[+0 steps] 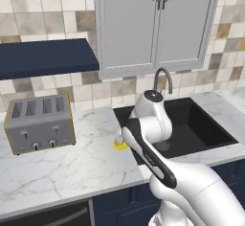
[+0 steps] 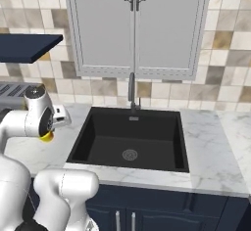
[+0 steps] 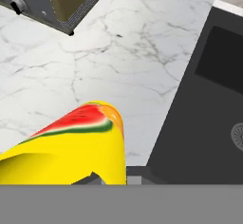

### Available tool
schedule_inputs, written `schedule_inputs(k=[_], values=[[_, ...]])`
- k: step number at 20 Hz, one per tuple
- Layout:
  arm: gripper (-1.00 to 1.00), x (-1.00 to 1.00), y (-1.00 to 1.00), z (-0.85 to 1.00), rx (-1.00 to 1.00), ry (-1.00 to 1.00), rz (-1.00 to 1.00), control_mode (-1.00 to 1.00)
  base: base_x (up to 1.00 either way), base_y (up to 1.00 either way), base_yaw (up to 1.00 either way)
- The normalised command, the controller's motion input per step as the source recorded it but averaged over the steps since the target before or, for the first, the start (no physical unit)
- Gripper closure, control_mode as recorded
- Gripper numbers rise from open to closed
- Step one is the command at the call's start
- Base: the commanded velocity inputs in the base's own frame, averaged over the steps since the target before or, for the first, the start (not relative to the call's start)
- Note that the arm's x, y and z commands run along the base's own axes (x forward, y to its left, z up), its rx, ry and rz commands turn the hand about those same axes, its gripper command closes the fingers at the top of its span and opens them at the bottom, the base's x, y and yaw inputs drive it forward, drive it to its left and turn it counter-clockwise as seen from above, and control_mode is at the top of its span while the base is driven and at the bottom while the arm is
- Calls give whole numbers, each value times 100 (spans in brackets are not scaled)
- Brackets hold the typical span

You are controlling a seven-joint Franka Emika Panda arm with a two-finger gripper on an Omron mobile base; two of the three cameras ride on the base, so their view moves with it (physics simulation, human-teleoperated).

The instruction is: Pick the cup and bowl from the counter and place them on the counter next to the sink.

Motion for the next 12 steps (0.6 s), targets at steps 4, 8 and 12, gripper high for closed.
schedule_inputs(k=[4,8,12], values=[[100,25,0,-53,0,0,0,-100,0,0,0],[100,16,0,-39,0,0,0,-100,0,0,0],[100,12,0,-26,0,5,0,-100,0,0,0]])
